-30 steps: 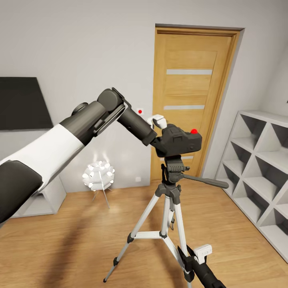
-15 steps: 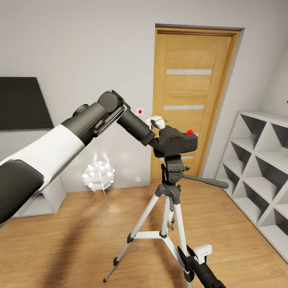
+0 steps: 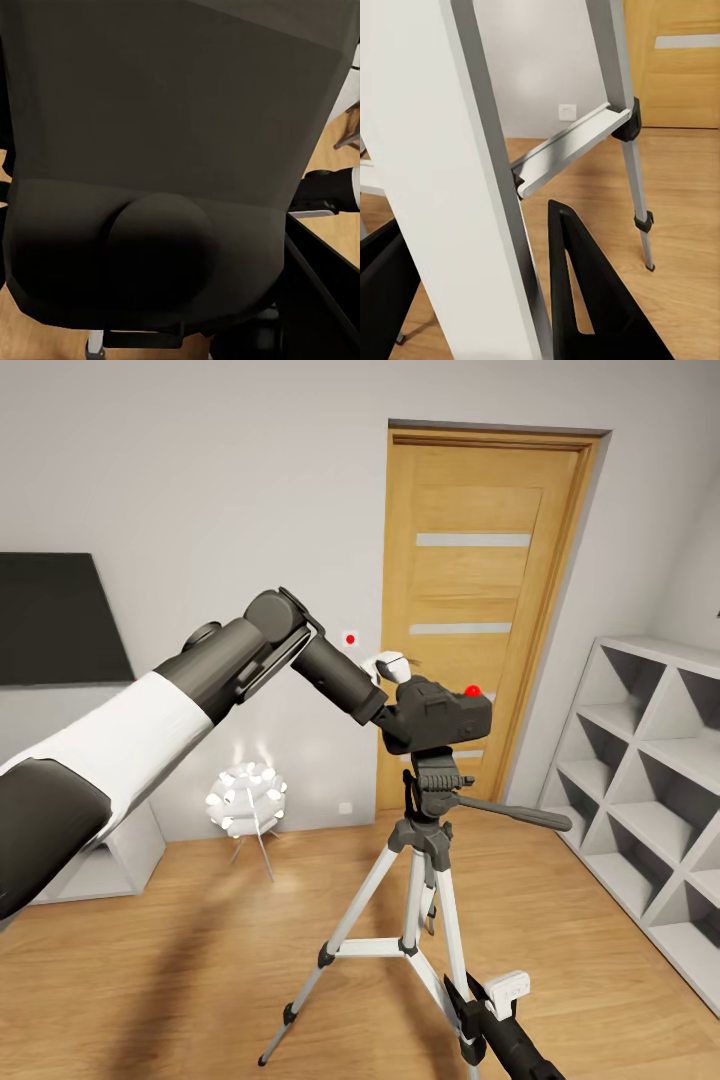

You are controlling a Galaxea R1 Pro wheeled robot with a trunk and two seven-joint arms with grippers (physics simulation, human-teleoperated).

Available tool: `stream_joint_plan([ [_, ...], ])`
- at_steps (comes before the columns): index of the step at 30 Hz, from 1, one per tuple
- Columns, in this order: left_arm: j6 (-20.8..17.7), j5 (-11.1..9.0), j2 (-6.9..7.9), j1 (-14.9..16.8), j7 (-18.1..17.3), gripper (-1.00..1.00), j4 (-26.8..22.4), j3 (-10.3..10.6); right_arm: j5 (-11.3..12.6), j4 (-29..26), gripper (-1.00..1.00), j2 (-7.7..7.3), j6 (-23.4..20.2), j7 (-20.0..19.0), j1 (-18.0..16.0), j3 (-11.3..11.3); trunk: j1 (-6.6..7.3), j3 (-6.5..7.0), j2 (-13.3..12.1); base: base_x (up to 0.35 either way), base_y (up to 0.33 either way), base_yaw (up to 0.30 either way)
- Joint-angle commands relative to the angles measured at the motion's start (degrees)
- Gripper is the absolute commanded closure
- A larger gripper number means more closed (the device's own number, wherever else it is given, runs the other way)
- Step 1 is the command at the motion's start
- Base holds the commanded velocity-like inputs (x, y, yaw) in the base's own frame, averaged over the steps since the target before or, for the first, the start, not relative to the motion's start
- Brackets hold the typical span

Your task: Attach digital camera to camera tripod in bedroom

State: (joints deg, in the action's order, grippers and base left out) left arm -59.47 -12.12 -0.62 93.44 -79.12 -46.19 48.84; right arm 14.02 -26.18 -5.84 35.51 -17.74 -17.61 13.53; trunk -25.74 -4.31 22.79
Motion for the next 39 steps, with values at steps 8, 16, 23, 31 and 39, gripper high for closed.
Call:
stream_joint_plan([
  [8, -0.5, -0.1, 0.00, 0.1, -0.2, -1.00, 0.0, 0.1, 0.4, 0.1, 1.00, -0.05, 0.2, -0.3, -0.1, 0.4, -0.04, -0.14, 0.1, 0.000, 0.000, 0.000],
  [16, -0.5, -0.1, -0.03, 0.1, -0.2, -1.00, 0.0, 0.0, 0.4, 0.1, 1.00, -0.05, 0.2, -0.3, -0.1, 0.4, -0.04, -0.14, 0.1, 0.000, 0.000, 0.000],
  [23, -0.5, -0.1, 0.00, 0.1, -0.2, -1.00, -0.1, 0.0, 0.4, 0.1, 1.00, -0.05, 0.2, -0.3, -0.1, 0.4, -0.04, -0.14, 0.1, 0.000, 0.000, 0.000],
  [31, -0.5, -0.1, 0.45, 0.1, -0.5, -1.00, -0.6, 0.2, 0.4, 0.1, 1.00, -0.10, 0.2, -0.3, -0.1, 0.4, -0.04, -0.14, 0.1, 0.000, 0.000, 0.000],
  [39, -0.5, -0.2, 3.21, 0.1, -1.4, -1.00, -4.0, 0.4, 0.4, 0.0, 1.00, -0.13, 0.2, -0.3, -0.1, 0.4, -0.04, -0.14, 0.1, 0.000, 0.000, 0.000],
])
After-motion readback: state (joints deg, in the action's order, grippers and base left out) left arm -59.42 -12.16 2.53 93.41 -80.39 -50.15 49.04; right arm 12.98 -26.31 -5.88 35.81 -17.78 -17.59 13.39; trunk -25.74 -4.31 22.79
